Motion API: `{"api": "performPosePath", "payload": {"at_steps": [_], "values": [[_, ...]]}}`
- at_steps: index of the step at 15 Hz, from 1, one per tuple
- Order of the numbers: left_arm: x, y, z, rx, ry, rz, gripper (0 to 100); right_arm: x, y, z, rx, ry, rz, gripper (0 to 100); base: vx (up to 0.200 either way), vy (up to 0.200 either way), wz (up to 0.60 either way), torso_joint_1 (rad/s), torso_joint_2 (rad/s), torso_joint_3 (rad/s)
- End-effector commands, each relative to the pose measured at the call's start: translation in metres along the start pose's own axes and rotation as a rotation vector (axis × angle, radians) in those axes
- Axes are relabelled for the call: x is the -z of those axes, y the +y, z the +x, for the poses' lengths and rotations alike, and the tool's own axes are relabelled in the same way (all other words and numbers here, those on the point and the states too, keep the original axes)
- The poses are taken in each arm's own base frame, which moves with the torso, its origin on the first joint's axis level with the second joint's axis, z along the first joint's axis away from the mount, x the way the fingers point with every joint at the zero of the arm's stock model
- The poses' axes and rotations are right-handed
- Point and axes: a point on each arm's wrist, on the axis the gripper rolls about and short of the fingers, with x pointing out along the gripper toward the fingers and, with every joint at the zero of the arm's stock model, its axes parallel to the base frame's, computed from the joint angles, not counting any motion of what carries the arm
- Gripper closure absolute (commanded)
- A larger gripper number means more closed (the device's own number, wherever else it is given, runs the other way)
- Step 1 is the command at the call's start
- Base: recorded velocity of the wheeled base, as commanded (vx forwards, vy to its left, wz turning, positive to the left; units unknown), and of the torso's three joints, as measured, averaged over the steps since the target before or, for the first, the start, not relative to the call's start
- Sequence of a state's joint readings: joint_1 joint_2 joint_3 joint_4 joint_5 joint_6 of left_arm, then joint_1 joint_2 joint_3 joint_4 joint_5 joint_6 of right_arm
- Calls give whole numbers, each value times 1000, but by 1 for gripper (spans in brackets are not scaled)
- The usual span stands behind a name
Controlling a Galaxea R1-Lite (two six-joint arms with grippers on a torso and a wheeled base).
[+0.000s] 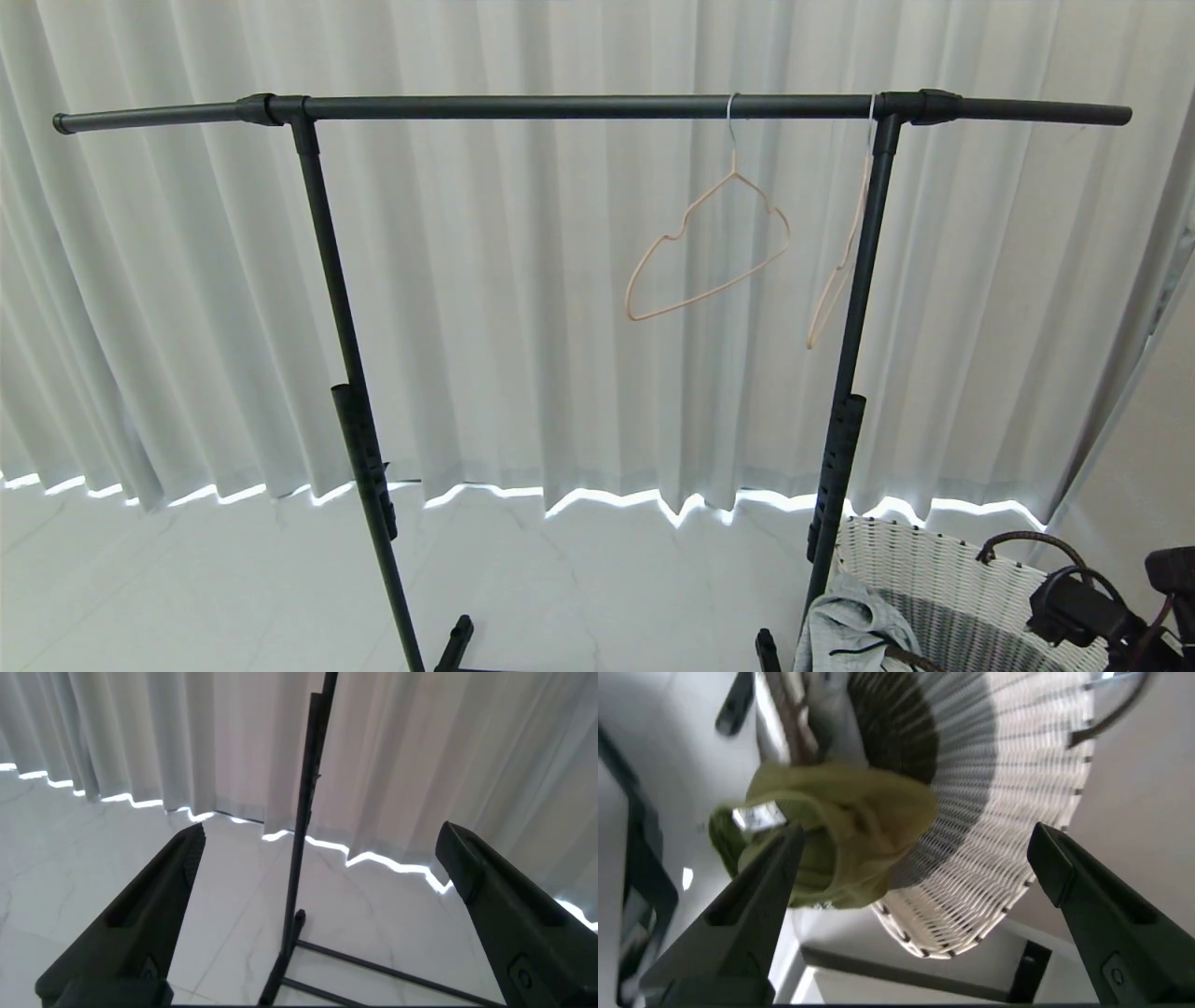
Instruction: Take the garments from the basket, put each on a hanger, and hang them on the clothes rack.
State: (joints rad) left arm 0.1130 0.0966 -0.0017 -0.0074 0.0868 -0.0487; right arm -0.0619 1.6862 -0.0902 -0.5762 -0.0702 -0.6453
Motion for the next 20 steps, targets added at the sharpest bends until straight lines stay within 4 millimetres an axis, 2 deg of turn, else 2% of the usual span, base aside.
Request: {"api": "performPosePath", "payload": {"at_steps": [1, 5, 10, 15, 20], "values": [[0, 0, 0, -1, 0, 0, 0, 6, 5, 12, -43, 62, -13, 0, 0, 0, 0, 0, 0, 0], [0, 0, 0, 0, 0, 0, 0, 4, 4, 18, -41, 58, -45, 0, 0, 0, 0, 0, 0, 0], [0, 0, 0, -1, 0, 0, 0, 11, 9, 15, -26, 37, -43, 0, 0, 0, 0, 0, 0, 0], [0, 0, 0, -1, 0, 0, 0, 8, 4, 19, 52, 26, -33, 0, 0, 0, 0, 0, 0, 0], [0, 0, 0, -1, 0, 0, 0, 7, 4, 18, 58, 21, -68, 0, 0, 0, 0, -48, 126, 75]]}}
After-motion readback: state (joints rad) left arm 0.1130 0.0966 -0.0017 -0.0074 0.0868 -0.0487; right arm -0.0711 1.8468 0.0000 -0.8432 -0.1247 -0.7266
